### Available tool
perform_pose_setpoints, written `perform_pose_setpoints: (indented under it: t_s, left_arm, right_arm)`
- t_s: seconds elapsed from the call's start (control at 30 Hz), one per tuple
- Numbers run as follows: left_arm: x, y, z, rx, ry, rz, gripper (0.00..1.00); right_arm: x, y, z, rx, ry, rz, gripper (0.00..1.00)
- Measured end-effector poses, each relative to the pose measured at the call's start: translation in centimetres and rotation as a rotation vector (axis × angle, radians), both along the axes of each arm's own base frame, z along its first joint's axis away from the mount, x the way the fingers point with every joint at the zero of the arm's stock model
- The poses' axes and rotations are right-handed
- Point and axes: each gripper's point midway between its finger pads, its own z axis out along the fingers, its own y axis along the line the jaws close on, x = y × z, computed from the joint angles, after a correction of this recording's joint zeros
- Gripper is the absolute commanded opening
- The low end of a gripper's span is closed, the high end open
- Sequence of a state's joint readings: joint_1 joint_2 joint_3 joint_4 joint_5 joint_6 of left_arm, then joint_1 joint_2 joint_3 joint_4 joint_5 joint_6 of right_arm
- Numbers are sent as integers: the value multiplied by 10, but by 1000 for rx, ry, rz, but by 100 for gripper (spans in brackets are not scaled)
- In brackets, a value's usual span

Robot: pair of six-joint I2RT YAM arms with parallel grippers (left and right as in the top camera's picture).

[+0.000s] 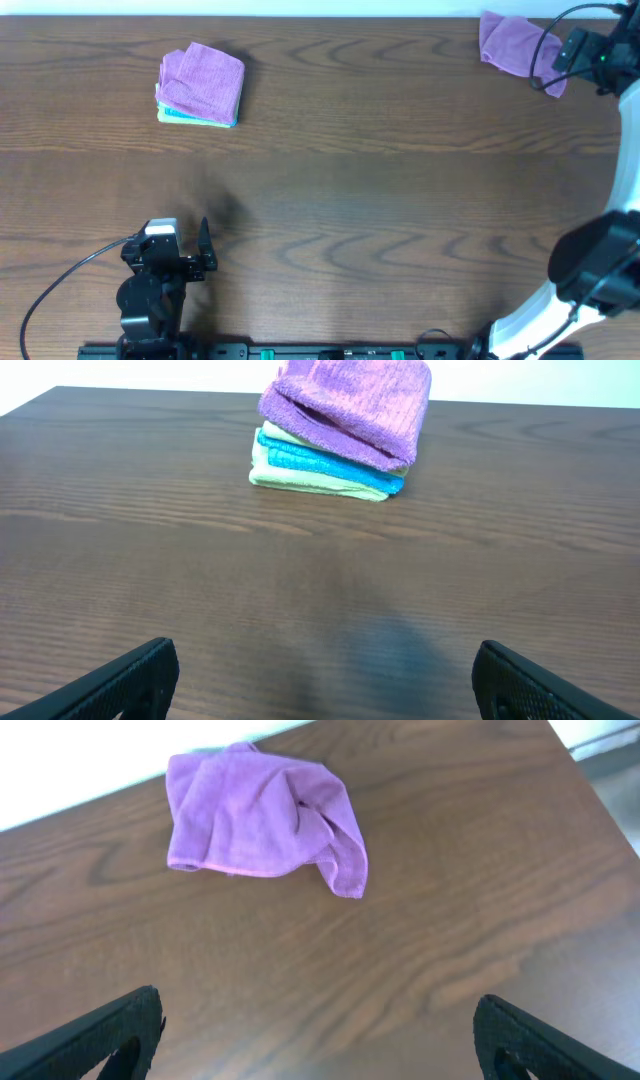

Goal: Fold the cloth
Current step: 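Reach the right gripper to the crumpled pink cloth and grasp it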

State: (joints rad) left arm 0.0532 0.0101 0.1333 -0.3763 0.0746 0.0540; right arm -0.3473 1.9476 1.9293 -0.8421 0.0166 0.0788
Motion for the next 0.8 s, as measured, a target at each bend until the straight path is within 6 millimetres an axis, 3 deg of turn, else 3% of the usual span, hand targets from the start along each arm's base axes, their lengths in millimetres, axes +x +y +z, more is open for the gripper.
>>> perform_pose_setpoints:
  t_s: [0.27,0.47,0.57,0.8]
  left_arm:
    - [0,0,0,0,0,0,95]
    - [0,0,0,0,0,0,95]
    - [0,0,0,0,0,0,95]
    - [0,0,0,0,0,0,95]
  right_arm:
    - [11,-2,3,-18,-35,26,99]
    - [44,-11,15,-44,-165,21,99]
    - [63,-17,-9,-19,-179,3,99]
    - [97,-26,-87,45,-169,-29,99]
